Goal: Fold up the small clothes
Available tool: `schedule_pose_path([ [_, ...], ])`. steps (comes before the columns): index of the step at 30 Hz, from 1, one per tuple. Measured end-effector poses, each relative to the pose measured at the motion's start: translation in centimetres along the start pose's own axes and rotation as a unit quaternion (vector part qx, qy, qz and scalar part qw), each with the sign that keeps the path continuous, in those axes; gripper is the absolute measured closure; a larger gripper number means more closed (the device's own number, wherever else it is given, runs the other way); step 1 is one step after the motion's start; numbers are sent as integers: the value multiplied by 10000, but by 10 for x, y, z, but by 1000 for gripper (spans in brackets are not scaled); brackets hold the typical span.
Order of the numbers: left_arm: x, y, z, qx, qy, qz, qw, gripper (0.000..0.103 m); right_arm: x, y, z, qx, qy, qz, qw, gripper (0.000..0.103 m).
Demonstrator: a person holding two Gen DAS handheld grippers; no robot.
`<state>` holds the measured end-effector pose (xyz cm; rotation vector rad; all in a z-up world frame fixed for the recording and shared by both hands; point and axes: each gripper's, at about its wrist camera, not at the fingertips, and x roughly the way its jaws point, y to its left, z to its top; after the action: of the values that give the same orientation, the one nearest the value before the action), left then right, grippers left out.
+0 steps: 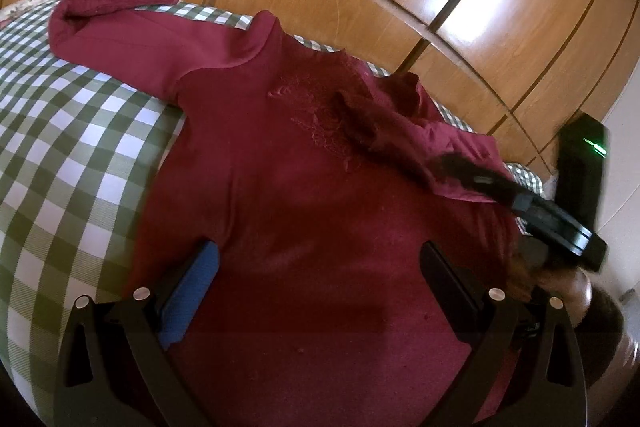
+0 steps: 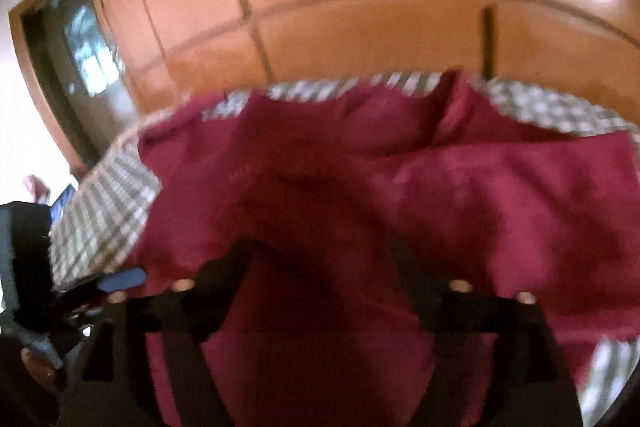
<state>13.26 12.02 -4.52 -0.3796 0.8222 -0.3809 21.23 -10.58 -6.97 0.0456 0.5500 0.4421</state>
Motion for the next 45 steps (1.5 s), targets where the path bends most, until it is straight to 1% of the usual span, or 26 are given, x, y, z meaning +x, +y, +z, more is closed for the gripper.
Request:
schedule_pose_path([
  [2, 2, -4, 4, -5, 179, 175, 9997, 4, -22, -8, -11, 72, -270, -258, 9993, 22],
  [3, 1, -9, 8, -51, 339, 301, 9990, 4, -36, -12, -14, 143, -395, -511, 9978, 21],
  [6, -5, -22, 22, -290, 462, 181, 9983, 4, -72, -32, -31, 615, -749, -1239, 9875, 14],
  [8, -5, -34, 35, -252, 389, 137, 9988, 4, -91, -46, -40, 1026, -931, -1729, 9752, 13],
  [9, -2, -42, 44, -172, 333, 144, 9992, 4, -101, -57, -46, 1324, -985, -2004, 9657, 13],
  [12, 19, -57, 68, 3, 129, 128, 9998, 4, -112, -80, -59, 1921, -940, -2696, 9389, 13],
  [15, 60, -62, 88, -79, 294, 296, 9991, 6, -117, -91, -71, 2258, -942, -2897, 9253, 13],
  [16, 74, -61, 93, -119, 364, 331, 9987, 9, -118, -94, -73, 2300, -976, -2887, 9242, 13],
  [17, 89, -59, 96, -201, 441, 455, 9978, 15, -119, -95, -73, 2317, -978, -2860, 9246, 13],
  [19, 111, -54, 96, -322, 637, 501, 9962, 27, -116, -98, -74, 2356, -894, -2826, 9255, 13],
  [20, 120, -52, 95, -381, 679, 591, 9952, 31, -114, -99, -74, 2395, -837, -2799, 9259, 13],
  [21, 120, -52, 94, -351, 578, 651, 9956, 34, -112, -97, -73, 2437, -790, -2765, 9262, 13],
  [22, 119, -56, 94, -210, 469, 686, 9963, 53, -108, -103, -73, 2512, -728, -2737, 9256, 13],
  [23, 121, -58, 94, -77, 510, 627, 9967, 86, -106, -107, -74, 2594, -686, -2724, 9240, 13],
  [24, 123, -61, 95, 47, 633, 603, 9962, 93, -106, -110, -74, 2694, -660, -2673, 9228, 14],
  [26, 113, -60, 98, 48, 468, 426, 9980, 96, -107, -114, -79, 2783, -667, -2623, 9216, 15],
  [27, 105, -59, 100, 89, 306, 377, 9988, 96, -107, -114, -80, 2777, -685, -2630, 9214, 15],
  [31, 88, -41, 108, 6, -54, 613, 9981, 96, -107, -111, -79, 2732, -668, -2662, 9220, 15],
  [33, 89, -28, 104, -96, -26, 746, 9972, 96, -107, -111, -79, 2733, -664, -2660, 9220, 15],
  [35, 95, -20, 98, -119, 146, 718, 9972, 96, -107, -109, -79, 2711, -668, -2669, 9224, 15],
  [37, 100, -13, 89, -194, 189, 622, 9977, 92, -107, -109, -75, 2667, -646, -2643, 9246, 14],
  [39, 98, -9, 84, -248, 67, 466, 9986, 90, -109, -105, -71, 2576, -668, -2576, 9289, 13],
  [41, 96, -5, 82, -260, 29, 268, 9993, 75, -111, -98, -62, 2400, -710, -2560, 9337, 8],
  [42, 96, -6, 82, -233, 8, 145, 9996, 70, -111, -93, -54, 2225, -763, -2570, 9374, 8],
  [43, 100, -10, 82, -169, -7, 111, 9998, 63, -110, -89, -47, 2092, -807, -2604, 9391, 6],
  [45, 102, -21, 80, 110, -7, 249, 9996, 56, -103, -84, -28, 1807, -885, -2684, 9421, 3],
])
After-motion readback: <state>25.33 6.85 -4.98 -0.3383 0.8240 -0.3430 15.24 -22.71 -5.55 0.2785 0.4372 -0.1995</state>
